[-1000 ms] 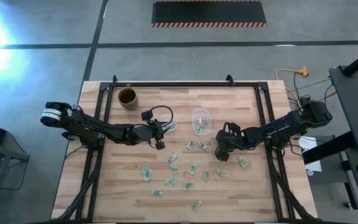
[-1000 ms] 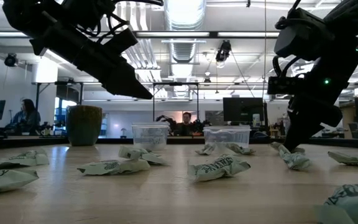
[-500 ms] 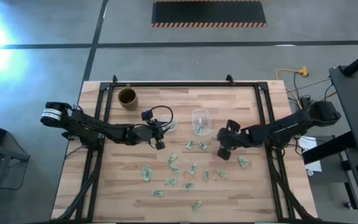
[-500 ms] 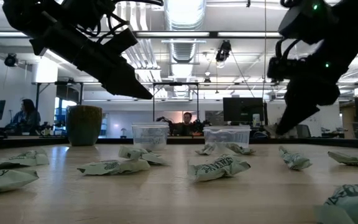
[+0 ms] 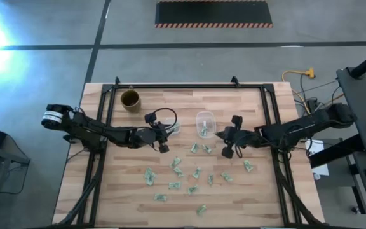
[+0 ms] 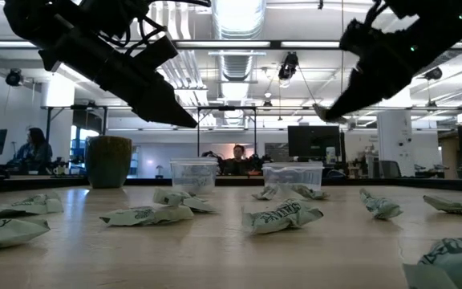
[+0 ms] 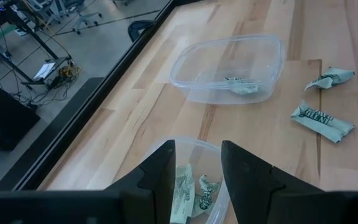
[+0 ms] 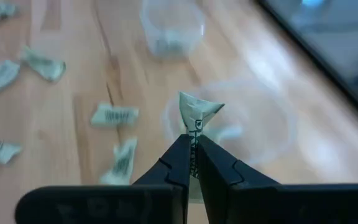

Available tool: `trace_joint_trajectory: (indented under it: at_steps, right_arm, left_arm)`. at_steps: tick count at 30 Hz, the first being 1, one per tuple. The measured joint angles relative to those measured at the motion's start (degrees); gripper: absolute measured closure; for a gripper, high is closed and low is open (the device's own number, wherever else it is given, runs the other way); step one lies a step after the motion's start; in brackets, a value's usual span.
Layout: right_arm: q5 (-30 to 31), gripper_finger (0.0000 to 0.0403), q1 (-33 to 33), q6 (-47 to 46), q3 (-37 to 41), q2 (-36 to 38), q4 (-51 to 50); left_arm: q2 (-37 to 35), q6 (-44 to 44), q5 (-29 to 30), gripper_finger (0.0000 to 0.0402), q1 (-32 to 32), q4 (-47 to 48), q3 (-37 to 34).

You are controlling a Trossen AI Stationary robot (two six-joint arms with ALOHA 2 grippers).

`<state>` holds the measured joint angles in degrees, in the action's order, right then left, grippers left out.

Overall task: Pick and place items into bin
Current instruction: Put the light green stevia packet into the right transparent bin, then put the light green stevia packet into the left transparent bin

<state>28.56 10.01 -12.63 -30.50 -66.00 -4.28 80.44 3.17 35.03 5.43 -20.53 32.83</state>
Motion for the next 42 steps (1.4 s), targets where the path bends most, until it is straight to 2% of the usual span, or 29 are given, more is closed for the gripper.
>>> trace_joint_trajectory:
  at_steps: [6,14,22,28,32,42]
  right_arm:
    - [0.1,0.0385,-3.5,6.8,0.0,-2.9,7.4]
    - [-0.2,0.0385,-11.2,7.1,0.0,-8.1,10.6]
    - [-7.8,0.0385,-16.0,8.8,0.0,-13.5,16.9]
    - [-8.0,0.0383,-17.2,11.0,-0.7,-16.7,17.1]
    - [-8.1,0.0362,-17.2,13.1,-0.7,-17.4,17.0]
    - [-7.9,0.0273,-17.2,15.6,-0.7,-16.6,16.9]
  left_arm:
    - [0.0,0.0,-0.2,0.0288,0.2,-0.6,0.1]
    - [0.0,0.0,-0.4,0.0288,0.3,-1.5,0.1]
    - [0.0,0.1,-0.4,0.0288,0.3,-1.6,0.2]
    - [0.0,0.1,-0.4,0.0288,0.3,-1.6,0.4]
    - [0.0,0.0,-0.4,0.0288,0.3,-1.9,0.4]
    - [0.0,0.1,-0.4,0.0288,0.3,-4.5,0.5]
